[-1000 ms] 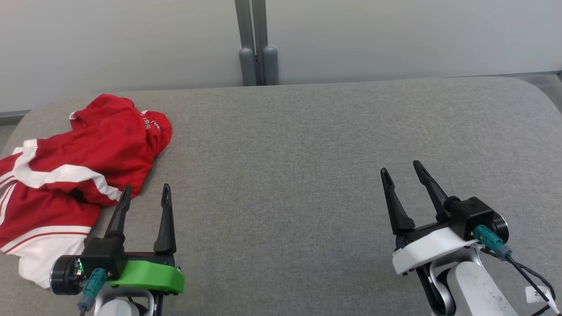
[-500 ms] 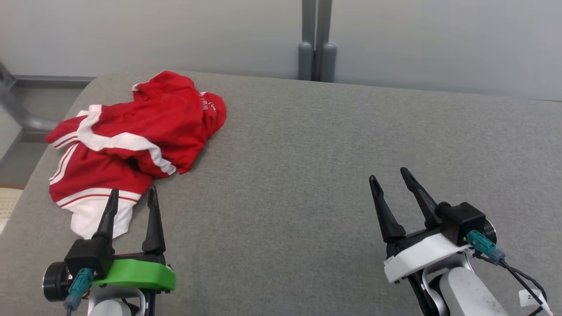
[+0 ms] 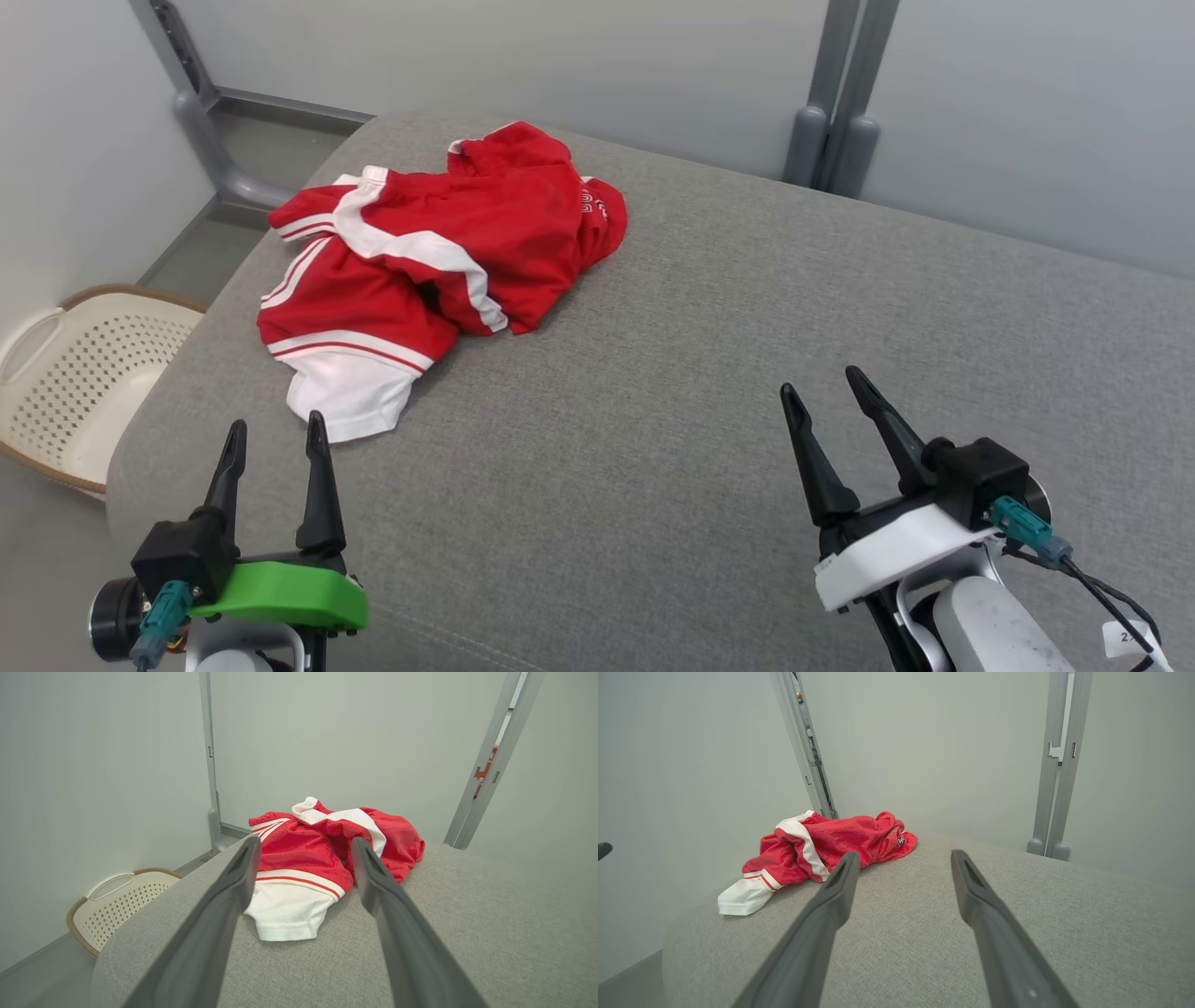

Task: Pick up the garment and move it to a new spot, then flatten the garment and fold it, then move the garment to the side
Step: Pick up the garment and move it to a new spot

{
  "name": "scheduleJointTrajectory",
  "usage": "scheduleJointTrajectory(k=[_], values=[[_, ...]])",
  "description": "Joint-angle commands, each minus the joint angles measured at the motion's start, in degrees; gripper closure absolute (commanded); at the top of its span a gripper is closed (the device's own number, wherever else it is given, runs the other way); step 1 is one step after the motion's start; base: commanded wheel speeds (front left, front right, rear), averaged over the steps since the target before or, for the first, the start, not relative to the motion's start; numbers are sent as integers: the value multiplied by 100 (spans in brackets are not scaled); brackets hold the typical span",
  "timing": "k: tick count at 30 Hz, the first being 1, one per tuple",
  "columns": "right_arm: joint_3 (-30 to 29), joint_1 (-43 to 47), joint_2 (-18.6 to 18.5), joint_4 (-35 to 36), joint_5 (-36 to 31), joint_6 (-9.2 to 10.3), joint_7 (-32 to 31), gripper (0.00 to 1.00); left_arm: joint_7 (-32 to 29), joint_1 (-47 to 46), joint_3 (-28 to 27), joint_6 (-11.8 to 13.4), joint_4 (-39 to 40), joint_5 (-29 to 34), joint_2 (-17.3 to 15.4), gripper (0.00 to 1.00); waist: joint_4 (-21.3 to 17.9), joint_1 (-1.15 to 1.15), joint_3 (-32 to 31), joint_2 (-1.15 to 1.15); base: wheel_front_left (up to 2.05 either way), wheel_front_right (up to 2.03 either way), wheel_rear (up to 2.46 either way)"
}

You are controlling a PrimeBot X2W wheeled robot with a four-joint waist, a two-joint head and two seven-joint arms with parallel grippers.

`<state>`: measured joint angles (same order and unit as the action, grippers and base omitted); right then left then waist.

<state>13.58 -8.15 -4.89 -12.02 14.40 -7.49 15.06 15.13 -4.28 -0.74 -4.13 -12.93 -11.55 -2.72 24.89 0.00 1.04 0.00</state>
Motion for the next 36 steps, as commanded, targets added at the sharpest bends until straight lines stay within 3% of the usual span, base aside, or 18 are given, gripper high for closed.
scheduleJointTrajectory(k=[1, 12, 16, 26, 36], values=[[-9, 89, -28, 21, 23, 0, 17, 0, 4, 44, -26, -21, -23, -55, -31, 0, 201, 0, -95, 0, 0, 0, 0], [15, 81, -23, 93, 54, 0, 16, 0, 4, -64, -63, -80, -264, -173, -30, 0, 147, 0, -121, 0, 0, 0, 0], [35, 11, -77, 180, 27, 0, 17, 0, -222, -364, -64, -161, -432, -347, -177, 0, 55, 0, 9, 0, 0, 0, 0], [53, -263, -261, 392, -62, 0, 17, 0, -1720, -1590, -88, -288, -510, -981, -725, 0, -376, 0, 563, 0, 0, 0, 0], [64, -660, -308, 501, -148, 0, 17, 0, -3415, -3244, 434, -337, -951, -1609, -1449, 0, -1149, 0, 1288, 0, 0, 0, 0]])
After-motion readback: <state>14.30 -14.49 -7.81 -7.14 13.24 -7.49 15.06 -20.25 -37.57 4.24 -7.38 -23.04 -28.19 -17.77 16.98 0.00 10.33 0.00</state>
